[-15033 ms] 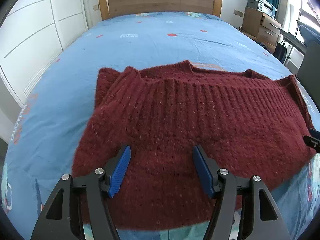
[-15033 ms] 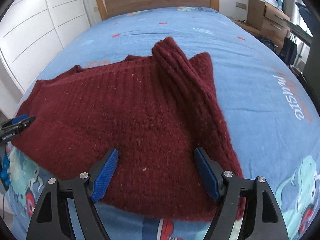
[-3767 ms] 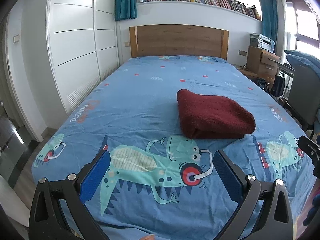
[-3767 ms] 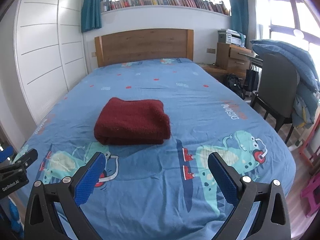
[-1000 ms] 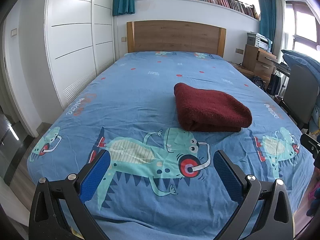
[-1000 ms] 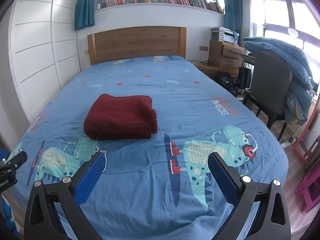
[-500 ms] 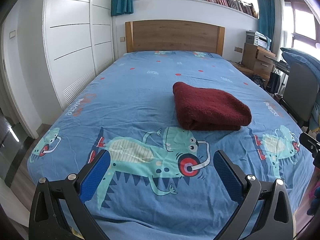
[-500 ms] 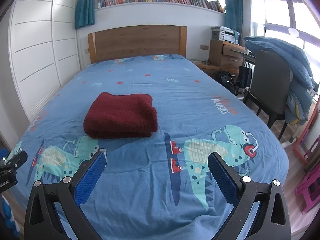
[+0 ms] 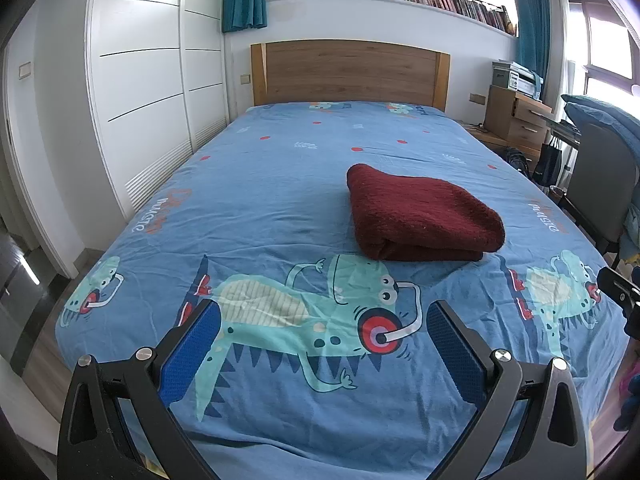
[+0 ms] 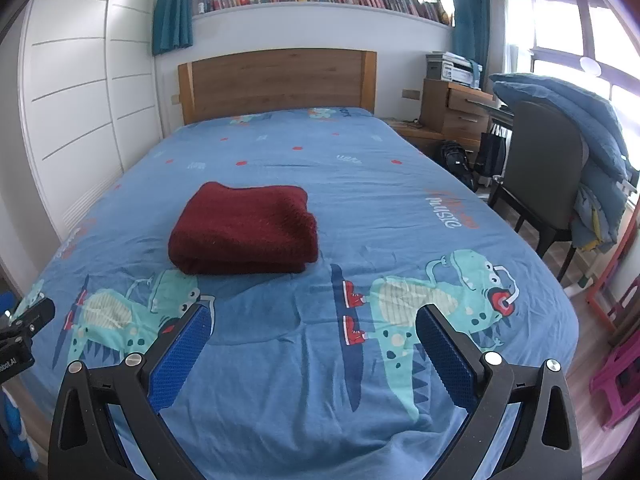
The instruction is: Fold small clothes
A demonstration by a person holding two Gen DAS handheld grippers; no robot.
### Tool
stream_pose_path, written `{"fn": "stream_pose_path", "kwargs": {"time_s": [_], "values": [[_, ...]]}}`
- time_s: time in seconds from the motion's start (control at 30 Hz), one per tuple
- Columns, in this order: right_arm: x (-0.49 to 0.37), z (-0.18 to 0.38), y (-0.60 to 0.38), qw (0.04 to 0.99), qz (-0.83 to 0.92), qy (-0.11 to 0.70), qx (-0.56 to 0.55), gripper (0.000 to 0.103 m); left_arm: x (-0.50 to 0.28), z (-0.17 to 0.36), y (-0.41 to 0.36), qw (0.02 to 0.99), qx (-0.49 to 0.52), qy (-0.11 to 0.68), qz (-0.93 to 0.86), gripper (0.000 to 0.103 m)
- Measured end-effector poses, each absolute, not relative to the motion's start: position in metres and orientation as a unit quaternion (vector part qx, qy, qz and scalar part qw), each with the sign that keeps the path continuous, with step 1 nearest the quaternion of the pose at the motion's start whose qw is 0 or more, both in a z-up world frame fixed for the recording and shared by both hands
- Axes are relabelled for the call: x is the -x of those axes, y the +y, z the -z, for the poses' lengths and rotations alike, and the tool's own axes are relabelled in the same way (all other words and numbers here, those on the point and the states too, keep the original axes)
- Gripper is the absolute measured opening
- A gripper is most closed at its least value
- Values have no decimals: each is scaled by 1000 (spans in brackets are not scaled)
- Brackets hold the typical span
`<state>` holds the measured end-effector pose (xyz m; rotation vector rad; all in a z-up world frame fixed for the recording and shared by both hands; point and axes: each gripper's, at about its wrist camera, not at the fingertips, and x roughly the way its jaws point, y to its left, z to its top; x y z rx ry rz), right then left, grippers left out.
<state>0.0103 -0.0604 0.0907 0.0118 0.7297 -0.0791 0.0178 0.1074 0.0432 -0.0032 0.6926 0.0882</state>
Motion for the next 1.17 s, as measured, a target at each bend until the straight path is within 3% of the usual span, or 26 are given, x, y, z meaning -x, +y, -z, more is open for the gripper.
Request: {"fn": "stream_pose_path", "kwargs": {"time_s": [1.17], "values": [[-13, -82, -65, 929, 41, 368, 0, 102, -24, -45, 115, 939, 1, 341, -41, 102]]}}
